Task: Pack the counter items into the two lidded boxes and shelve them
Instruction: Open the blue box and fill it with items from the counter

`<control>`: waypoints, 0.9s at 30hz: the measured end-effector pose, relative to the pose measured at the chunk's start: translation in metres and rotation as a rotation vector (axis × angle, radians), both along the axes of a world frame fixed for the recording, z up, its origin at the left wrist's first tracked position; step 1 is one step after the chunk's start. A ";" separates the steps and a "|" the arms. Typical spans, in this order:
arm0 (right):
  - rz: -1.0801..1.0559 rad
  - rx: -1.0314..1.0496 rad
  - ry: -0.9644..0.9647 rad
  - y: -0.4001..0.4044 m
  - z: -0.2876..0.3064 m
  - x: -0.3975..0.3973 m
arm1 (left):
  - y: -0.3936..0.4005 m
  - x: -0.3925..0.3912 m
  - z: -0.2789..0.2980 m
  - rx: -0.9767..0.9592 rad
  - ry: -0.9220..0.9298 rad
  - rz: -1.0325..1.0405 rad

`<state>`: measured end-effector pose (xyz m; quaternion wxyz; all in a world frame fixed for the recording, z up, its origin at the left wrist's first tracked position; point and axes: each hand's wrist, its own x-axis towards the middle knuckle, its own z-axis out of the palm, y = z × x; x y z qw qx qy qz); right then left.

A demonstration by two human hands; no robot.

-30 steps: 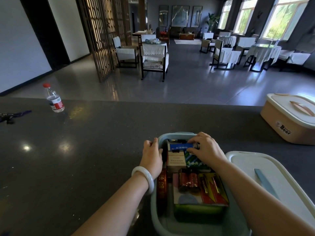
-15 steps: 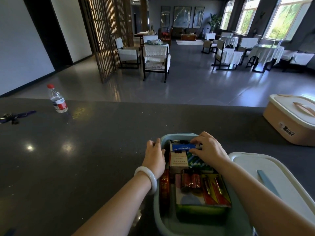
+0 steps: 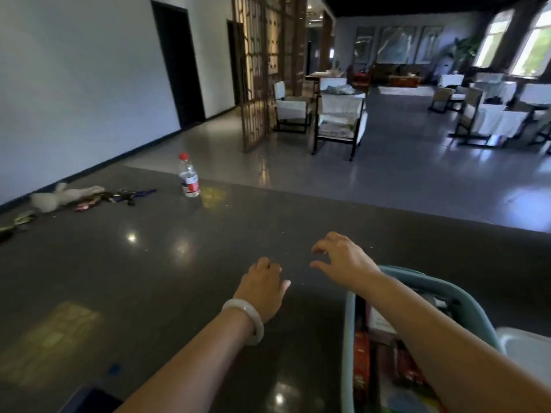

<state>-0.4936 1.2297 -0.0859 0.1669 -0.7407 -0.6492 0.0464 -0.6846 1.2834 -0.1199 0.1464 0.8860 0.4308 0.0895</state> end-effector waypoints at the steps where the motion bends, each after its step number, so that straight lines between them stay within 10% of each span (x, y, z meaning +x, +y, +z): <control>1: 0.042 -0.043 -0.020 0.015 0.000 -0.013 | 0.010 -0.017 0.001 0.010 0.039 0.037; 18: 0.331 -0.313 -0.242 0.242 -0.013 -0.188 | 0.185 -0.218 0.005 0.215 0.485 0.297; 27: 0.128 -0.428 -0.037 0.334 -0.044 -0.207 | 0.306 -0.216 -0.043 -0.037 0.322 0.324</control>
